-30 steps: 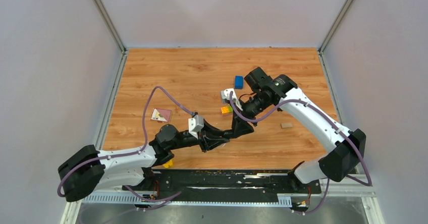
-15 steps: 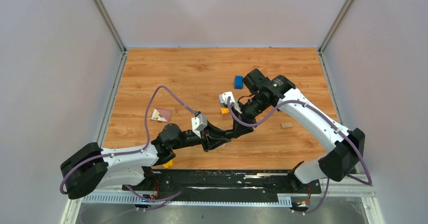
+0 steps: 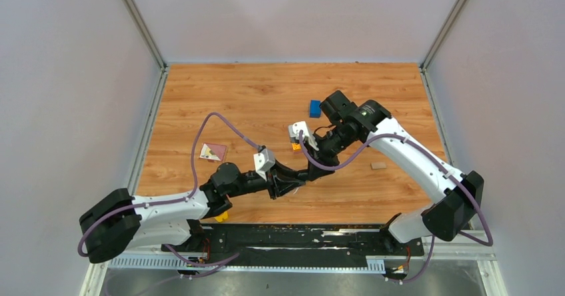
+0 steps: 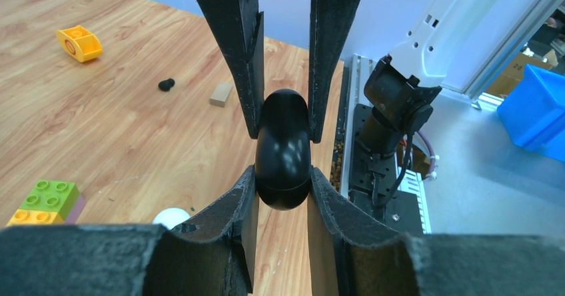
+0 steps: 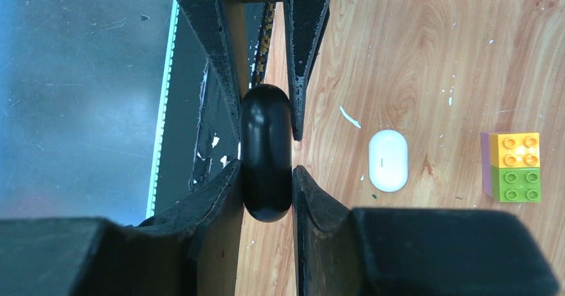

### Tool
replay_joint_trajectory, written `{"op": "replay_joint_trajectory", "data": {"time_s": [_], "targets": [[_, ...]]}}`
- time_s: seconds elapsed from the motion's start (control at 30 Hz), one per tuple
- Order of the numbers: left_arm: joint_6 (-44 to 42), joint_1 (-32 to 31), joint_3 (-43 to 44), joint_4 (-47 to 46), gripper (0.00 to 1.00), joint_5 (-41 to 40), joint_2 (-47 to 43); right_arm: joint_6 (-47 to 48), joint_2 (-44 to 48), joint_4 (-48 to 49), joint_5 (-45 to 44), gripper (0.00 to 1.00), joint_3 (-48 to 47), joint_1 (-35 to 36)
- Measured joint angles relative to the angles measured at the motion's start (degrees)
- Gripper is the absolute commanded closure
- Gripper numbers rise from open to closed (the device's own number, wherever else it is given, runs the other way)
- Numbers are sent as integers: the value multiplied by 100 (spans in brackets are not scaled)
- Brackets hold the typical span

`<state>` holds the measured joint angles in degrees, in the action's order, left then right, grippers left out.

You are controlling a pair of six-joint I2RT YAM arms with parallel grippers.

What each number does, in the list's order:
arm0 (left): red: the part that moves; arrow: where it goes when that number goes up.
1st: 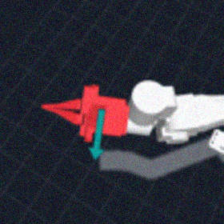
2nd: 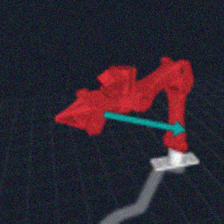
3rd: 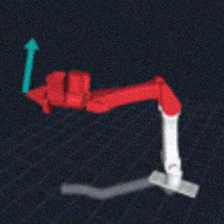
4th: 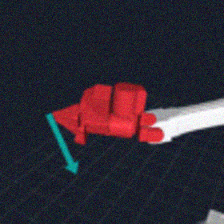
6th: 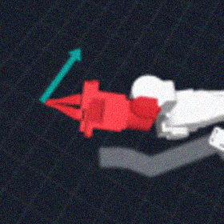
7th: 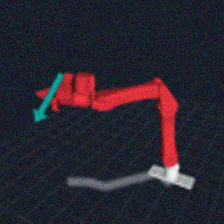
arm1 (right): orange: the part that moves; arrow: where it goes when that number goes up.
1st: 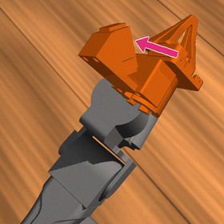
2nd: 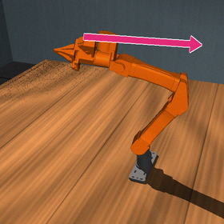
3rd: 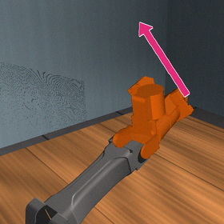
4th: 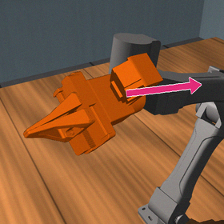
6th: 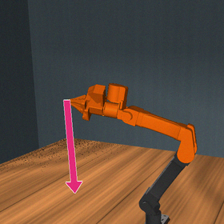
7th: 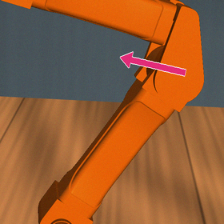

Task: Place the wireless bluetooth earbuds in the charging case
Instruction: Pick up the charging case at the center of the board, then open the charging case.

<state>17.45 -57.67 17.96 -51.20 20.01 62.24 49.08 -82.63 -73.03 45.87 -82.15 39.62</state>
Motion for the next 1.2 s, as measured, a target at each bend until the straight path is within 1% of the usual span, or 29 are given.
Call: {"op": "replay_joint_trajectory", "data": {"time_s": [0.07,0.17,0.23,0.47,0.7,0.77,0.9,0.93,1.2], "targets": [[11,-2,20,-7,100,-2,35,-11,13,-7,-28,89,0,0],[9,-9,31,-74,100,0,103,-31,22,-9,-57,78,0,0],[4,-13,31,-125,100,4,138,-94,24,-7,-76,75,0,0],[-153,-87,31,-223,100,-28,164,-299,17,-109,-72,72,-111,-87],[-291,-103,31,-428,100,-229,118,-494,-267,-415,387,69,-544,-393],[-352,-116,28,-391,100,-256,118,-564,-326,-442,549,67,-568,-474],[-413,-160,20,-343,100,-210,105,-682,-393,-446,796,57,-581,-588],[-415,-195,15,-326,100,-168,103,-697,-402,-426,835,57,-601,-610],[-417,-262,7,-304,100,-61,92,-732,-404,-378,887,56,-651,-656]]}}
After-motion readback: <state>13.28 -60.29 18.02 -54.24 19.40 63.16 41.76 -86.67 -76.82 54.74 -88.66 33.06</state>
